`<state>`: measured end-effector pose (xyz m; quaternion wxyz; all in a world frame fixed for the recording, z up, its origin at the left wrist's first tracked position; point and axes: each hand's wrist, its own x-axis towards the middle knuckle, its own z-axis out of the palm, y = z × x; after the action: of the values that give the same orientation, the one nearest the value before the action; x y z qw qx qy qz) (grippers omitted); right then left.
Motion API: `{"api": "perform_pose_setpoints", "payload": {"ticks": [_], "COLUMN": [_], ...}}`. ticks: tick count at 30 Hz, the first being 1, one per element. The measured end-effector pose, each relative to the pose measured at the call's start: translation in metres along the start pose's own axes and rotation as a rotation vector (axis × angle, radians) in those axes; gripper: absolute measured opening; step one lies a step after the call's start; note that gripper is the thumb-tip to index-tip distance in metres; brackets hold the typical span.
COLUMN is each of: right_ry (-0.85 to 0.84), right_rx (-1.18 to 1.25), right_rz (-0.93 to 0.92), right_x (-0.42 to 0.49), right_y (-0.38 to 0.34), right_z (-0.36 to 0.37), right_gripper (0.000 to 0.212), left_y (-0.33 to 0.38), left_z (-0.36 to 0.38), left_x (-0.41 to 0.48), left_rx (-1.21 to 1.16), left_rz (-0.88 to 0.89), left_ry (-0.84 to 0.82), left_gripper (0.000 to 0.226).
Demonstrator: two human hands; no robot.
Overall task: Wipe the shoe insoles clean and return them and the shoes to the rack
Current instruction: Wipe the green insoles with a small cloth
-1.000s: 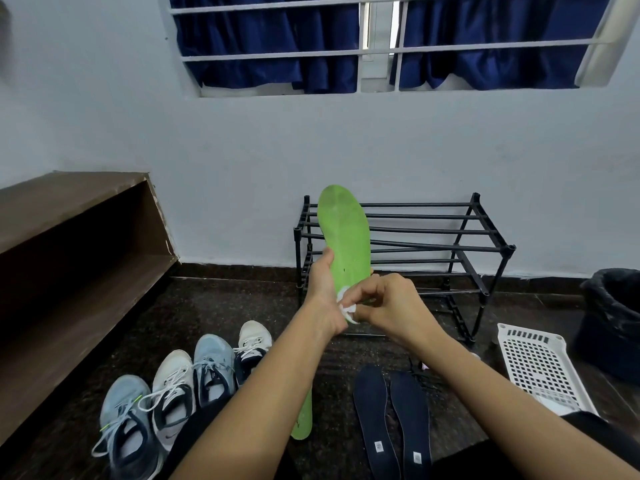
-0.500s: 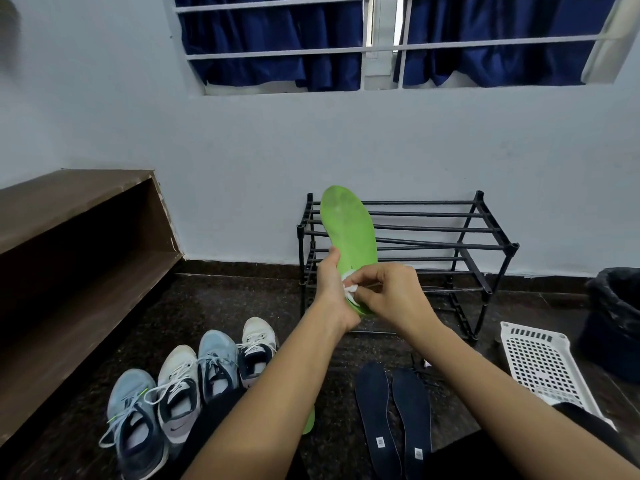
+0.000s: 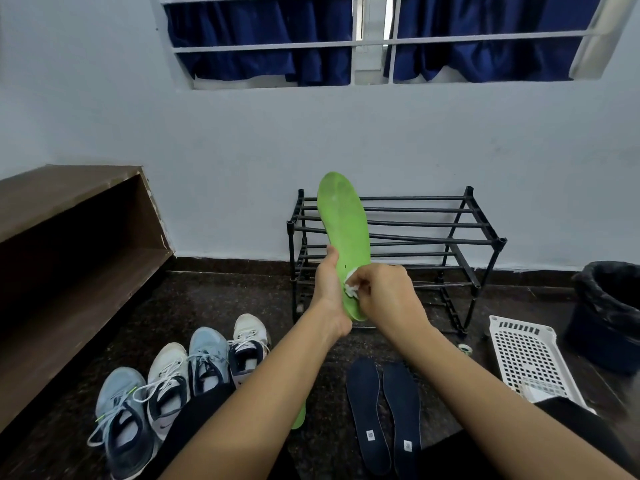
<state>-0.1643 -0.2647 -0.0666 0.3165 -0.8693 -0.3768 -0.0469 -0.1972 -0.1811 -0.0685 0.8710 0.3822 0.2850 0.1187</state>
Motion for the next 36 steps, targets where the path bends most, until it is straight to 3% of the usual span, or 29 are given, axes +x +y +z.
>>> {"api": "perform_pose_setpoints", "payload": {"ticks": [9,16,22,31,36], "right_ry": [-0.153,-0.022,0.196,-0.004,0.090], "right_rx": [0.105,-0.021,0.085,0.243,0.198], "right_rz": [-0.110,-0.034,0.018,-0.034,-0.103], "right_x": [-0.007,-0.010,-0.004,-0.012,-0.011], "right_y": [-0.003,0.000,0.001,-0.012,-0.010], "right_z": [-0.015,0.005,0.002,-0.007,0.004], "right_gripper": [0.021,0.028,0.020,0.019,0.020], "left_y": [0.019,0.000,-0.004,0.018,0.008], "left_z": [-0.010,-0.004,0.001,-0.011,-0.012], "left_x": [0.008,0.005,0.001,0.008,0.008], "left_rx": [-0.105,-0.048,-0.024,-0.159,-0.100], "left_rz": [0.075,0.058,0.025,0.054,0.061], "left_ry": [-0.051,-0.027,-0.097,-0.133,-0.099], "left_gripper": [0.067,0.064,0.060,0.072,0.069]}}
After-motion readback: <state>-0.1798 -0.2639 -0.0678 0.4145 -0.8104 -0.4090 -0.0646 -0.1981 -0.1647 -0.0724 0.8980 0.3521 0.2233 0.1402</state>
